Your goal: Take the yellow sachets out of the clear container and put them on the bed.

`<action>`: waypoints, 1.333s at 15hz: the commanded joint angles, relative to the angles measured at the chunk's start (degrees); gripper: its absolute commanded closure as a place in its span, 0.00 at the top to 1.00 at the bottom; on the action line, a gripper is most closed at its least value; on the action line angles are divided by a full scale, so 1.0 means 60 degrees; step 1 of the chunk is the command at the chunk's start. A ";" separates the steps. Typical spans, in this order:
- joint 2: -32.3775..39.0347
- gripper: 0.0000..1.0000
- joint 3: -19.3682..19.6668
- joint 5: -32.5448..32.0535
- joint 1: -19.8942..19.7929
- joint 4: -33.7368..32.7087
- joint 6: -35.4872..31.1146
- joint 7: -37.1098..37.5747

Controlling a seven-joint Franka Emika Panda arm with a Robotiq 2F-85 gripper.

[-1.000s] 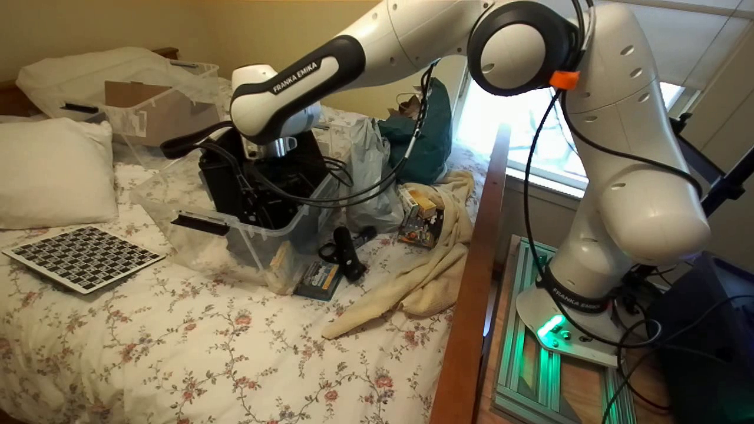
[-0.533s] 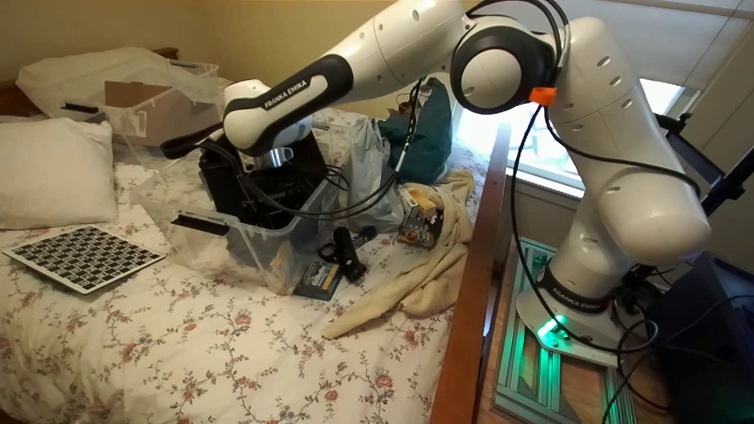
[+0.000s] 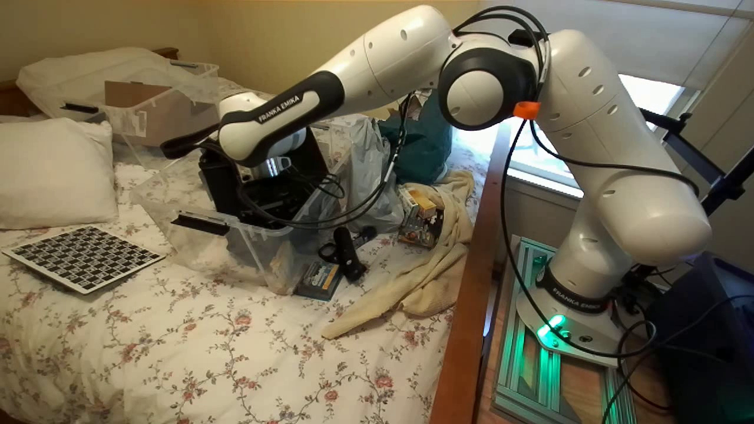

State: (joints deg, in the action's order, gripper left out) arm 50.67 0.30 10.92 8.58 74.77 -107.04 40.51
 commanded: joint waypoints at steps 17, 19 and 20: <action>0.1394 0.69 0.0330 -0.0330 0.0446 -0.1463 0.0043 0.2103; 0.1359 0.82 0.0425 -0.0492 0.0535 -0.1426 -0.0024 0.2245; 0.1350 0.91 0.0472 -0.0582 0.0580 -0.1411 -0.0017 0.2353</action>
State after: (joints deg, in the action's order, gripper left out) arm 57.36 1.97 9.83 10.02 68.12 -107.13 51.20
